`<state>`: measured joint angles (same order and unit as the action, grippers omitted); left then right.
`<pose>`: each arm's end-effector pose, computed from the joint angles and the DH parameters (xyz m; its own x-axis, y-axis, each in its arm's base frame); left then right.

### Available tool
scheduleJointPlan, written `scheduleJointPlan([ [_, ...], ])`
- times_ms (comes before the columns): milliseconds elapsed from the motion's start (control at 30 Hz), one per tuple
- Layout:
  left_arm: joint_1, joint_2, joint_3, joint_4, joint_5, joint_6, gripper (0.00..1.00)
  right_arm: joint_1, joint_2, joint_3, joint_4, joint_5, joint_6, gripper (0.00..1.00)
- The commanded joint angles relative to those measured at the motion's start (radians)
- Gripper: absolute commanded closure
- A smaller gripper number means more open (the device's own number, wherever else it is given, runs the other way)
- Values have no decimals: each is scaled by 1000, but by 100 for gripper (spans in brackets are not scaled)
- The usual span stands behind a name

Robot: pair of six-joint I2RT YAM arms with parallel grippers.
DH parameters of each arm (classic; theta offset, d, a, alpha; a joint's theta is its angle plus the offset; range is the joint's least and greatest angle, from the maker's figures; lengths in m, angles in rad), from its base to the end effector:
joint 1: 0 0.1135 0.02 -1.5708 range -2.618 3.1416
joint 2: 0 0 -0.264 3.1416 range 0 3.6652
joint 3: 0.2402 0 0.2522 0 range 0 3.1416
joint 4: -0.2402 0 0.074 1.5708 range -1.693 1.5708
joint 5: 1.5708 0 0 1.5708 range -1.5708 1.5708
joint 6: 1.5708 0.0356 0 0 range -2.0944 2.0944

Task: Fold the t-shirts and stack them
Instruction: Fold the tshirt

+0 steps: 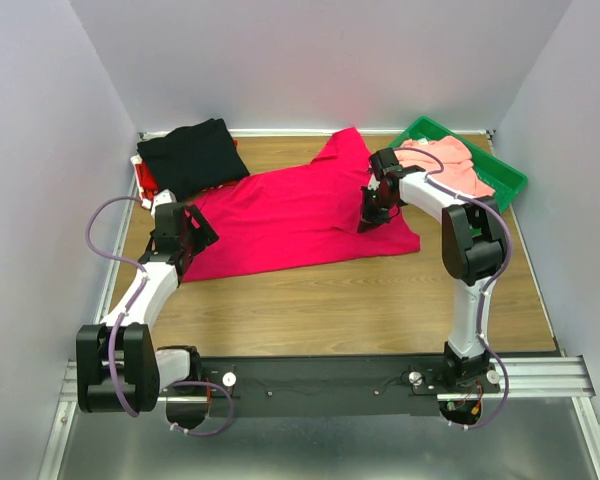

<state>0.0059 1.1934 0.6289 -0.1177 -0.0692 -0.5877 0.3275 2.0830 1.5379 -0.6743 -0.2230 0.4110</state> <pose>0.2468 0.0039 0.2095 -0.4917 -0.5560 -0.6701 -0.3991 0.8279 -0.3941 0.4021 0.1449 0.1658 -0.9691 0.0823 -0.2326 0.0015 0.9447 0.3279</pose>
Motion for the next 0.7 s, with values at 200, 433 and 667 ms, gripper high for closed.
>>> scheduleJointPlan([
  [200,-3,-51,-32,3,9,-11,15,11,12,50,5,-26,2,100],
  [433,-3,-64,-44,0,6,-14,15,19,-9,47,7,-22,-1,100],
  [667,-3,-64,-40,-11,-1,-11,14,18,-52,2,1,20,17,96],
])
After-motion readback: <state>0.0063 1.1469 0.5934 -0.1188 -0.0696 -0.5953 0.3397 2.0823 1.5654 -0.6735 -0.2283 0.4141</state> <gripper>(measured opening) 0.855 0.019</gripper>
